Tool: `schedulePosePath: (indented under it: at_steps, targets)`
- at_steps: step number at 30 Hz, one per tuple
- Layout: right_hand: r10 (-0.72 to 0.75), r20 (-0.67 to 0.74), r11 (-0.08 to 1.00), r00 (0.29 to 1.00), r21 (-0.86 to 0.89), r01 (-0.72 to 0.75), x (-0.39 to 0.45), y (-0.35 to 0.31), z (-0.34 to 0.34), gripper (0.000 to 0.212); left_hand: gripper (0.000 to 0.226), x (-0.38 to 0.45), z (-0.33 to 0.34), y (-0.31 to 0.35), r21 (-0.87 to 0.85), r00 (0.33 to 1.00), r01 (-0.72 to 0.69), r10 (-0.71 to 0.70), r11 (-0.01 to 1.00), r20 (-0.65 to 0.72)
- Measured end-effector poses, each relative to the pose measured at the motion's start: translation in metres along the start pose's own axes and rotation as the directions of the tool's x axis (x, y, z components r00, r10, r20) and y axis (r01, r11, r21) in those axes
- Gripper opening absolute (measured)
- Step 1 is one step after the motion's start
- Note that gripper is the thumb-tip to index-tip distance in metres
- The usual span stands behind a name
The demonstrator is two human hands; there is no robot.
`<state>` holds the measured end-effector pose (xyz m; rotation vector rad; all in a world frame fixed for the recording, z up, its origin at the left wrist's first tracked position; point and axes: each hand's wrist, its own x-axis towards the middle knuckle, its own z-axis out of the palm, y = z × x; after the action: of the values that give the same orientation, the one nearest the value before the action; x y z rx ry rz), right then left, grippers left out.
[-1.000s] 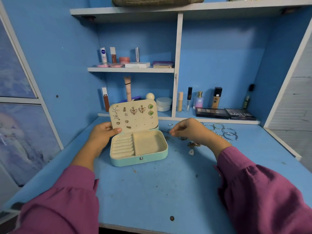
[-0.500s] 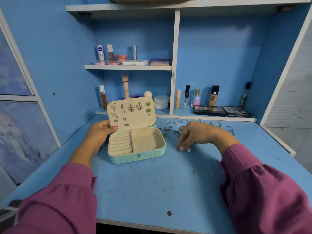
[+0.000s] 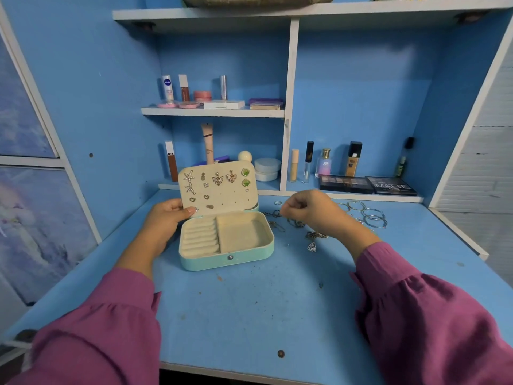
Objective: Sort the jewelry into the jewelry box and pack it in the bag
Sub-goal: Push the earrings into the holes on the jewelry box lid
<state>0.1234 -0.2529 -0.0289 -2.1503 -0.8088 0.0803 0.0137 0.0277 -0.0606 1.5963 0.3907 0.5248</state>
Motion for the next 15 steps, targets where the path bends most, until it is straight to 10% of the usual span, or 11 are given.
schedulePosePath:
  at_steps: [15]
  targets:
    - [0.028,-0.188,0.997,0.982,0.070,-0.015,0.033,-0.023,0.067,0.012,0.018,0.002,-0.001,-0.001,-0.014,1.000,0.004,-0.004,1.000,0.016]
